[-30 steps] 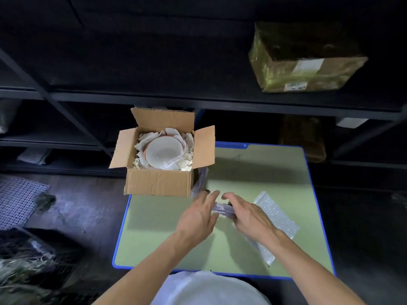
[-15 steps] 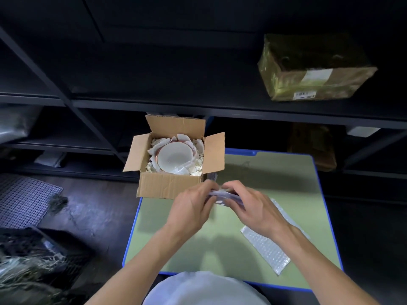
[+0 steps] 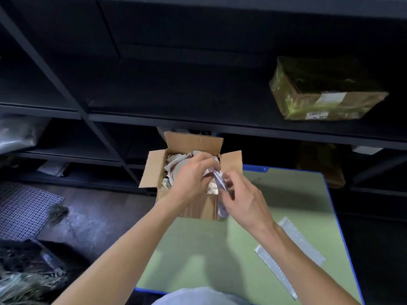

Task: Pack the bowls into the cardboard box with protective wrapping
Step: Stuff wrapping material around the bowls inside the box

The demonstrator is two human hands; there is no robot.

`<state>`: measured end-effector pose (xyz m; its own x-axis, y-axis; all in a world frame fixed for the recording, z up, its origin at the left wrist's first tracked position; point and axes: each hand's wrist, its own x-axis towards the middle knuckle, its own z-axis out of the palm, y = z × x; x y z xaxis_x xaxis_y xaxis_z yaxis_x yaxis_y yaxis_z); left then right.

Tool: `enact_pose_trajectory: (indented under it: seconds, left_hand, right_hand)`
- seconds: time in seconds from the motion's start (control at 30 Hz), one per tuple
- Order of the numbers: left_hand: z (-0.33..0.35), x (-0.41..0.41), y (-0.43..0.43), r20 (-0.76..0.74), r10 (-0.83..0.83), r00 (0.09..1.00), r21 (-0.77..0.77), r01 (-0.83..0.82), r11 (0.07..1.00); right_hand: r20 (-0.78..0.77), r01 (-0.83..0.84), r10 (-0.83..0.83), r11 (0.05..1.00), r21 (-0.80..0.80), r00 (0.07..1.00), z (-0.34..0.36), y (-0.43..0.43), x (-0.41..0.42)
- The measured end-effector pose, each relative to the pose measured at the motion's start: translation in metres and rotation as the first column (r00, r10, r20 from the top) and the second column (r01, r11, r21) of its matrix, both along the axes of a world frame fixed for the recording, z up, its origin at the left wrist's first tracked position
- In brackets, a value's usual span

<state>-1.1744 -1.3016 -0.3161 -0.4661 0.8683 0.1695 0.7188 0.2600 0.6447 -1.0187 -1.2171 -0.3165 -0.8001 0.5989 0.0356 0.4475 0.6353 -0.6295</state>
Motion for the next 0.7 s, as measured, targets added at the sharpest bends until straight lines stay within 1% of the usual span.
enact_pose_trajectory:
  seconds: [0.1, 0.2, 0.27, 0.37, 0.43, 0.53, 0.6, 0.7]
  left_hand:
    - [-0.005, -0.021, 0.013, -0.049, -0.018, 0.999, -0.05, 0.016, 0.999]
    - [-0.008, -0.037, 0.025, -0.096, -0.061, 0.993, -0.068, 0.055, 0.996]
    - [-0.011, -0.044, 0.031, -0.132, -0.099, 0.986, -0.101, 0.086, 0.991]
    - [-0.018, -0.05, 0.036, -0.155, -0.155, 0.976, -0.187, 0.125, 0.974]
    - [-0.023, -0.052, 0.037, -0.168, -0.154, 0.974, -0.184, 0.122, 0.975]
    - [-0.025, -0.051, 0.04, -0.23, -0.135, 0.964, -0.155, 0.101, 0.983]
    - [-0.026, -0.05, 0.041, -0.273, -0.129, 0.953, -0.162, 0.087, 0.983]
    - [-0.028, -0.052, 0.04, -0.234, -0.182, 0.955, -0.179, 0.141, 0.974]
  right_hand:
    - [0.048, 0.076, -0.073, 0.995, -0.067, 0.996, -0.001, -0.004, -0.018]
    - [0.055, 0.114, -0.111, 0.991, -0.062, 0.992, -0.005, -0.008, -0.03]
    - [0.059, 0.104, -0.105, 0.994, 0.013, 0.993, -0.009, -0.009, -0.036]
    - [0.101, 0.057, -0.077, 0.981, 0.185, 0.992, -0.015, -0.012, -0.042]
    - [0.142, 0.039, -0.076, 0.969, 0.245, 0.987, -0.017, -0.015, -0.043]
    - [0.225, -0.02, -0.04, 0.966, 0.259, 0.974, -0.022, -0.019, -0.044]
    - [0.253, -0.051, -0.015, 0.966, 0.252, 0.967, -0.024, -0.021, -0.044]
    - [0.301, -0.052, -0.034, 0.96, 0.274, 0.953, -0.027, -0.022, -0.047]
